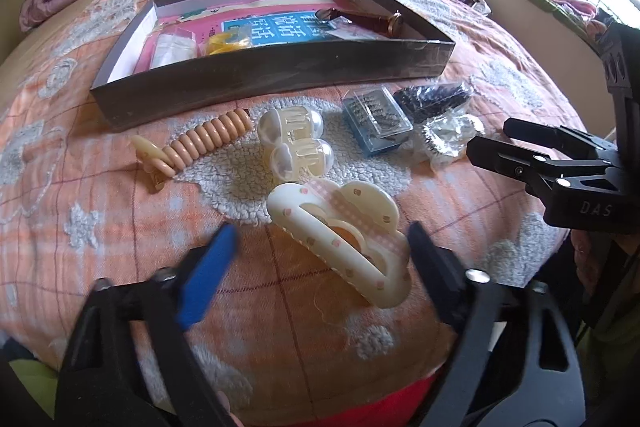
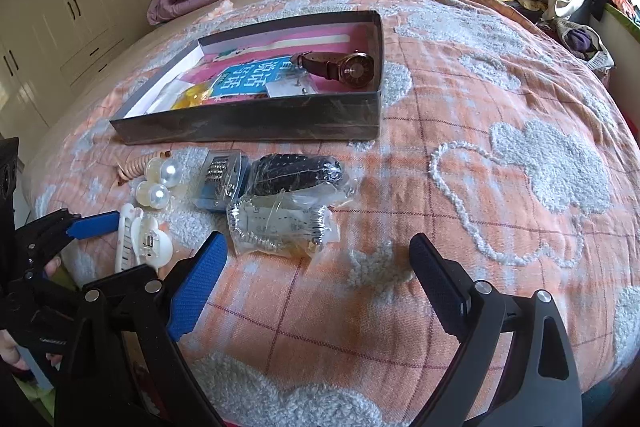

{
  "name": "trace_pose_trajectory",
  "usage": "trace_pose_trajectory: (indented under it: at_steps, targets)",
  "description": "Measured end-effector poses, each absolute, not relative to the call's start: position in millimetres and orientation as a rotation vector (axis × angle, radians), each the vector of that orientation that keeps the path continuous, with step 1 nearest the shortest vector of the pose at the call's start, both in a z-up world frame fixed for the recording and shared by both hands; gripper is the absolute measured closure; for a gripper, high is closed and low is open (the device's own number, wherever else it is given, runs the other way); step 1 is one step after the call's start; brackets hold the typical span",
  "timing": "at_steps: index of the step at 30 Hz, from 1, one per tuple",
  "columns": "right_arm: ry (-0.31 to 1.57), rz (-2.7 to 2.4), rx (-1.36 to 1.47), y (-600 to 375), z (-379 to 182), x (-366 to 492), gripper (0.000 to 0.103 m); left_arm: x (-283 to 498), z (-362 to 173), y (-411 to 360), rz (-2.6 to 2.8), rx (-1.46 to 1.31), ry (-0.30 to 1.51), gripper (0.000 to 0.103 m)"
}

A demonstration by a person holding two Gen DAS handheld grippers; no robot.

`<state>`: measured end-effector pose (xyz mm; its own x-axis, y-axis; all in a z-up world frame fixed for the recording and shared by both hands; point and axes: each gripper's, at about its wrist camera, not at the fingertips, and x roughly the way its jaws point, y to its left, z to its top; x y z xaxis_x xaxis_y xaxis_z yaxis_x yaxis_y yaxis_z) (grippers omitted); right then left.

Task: Organize jewelry
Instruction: 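Move the left tool toward the cream hair claw, then grasp the cream hair claw with left tool while right tool grasps the clear bag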

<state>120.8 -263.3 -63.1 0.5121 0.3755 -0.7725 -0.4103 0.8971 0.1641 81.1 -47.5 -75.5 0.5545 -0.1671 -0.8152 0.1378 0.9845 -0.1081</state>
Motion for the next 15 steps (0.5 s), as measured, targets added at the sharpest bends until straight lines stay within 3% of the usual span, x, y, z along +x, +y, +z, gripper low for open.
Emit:
trace_pose_trajectory:
  at_steps: [2, 4, 6, 11, 13, 15]
  targets:
    - [0.916, 0.479, -0.056, -259.1, -64.2, 121.5, 0.011, 81.2, -76.9, -47.7, -0.196, -0.033, 0.963, 0.039]
    - [0.913, 0.485, -0.069, -253.1, -65.7, 121.8, 0.011, 80.7, -75.3, -47.6, -0.207, -0.036, 0.955, 0.056]
    - [0.911, 0.489, -0.083, -246.0, -68.4, 122.0, 0.011, 80.3, -74.4, -45.4, -0.209, -0.038, 0.951, 0.063]
    - [0.912, 0.490, -0.127, -225.7, -78.8, 123.4, 0.012, 79.7, -72.3, -40.1, -0.220, -0.064, 0.945, 0.065]
    - [0.898, 0.483, -0.134, -221.0, -81.1, 124.2, 0.019, 79.1, -70.6, -38.9, -0.223, -0.068, 0.941, 0.066]
    - [0.885, 0.468, -0.154, -218.8, -83.5, 124.9, 0.032, 78.6, -69.5, -37.3, -0.225, -0.076, 0.939, 0.070]
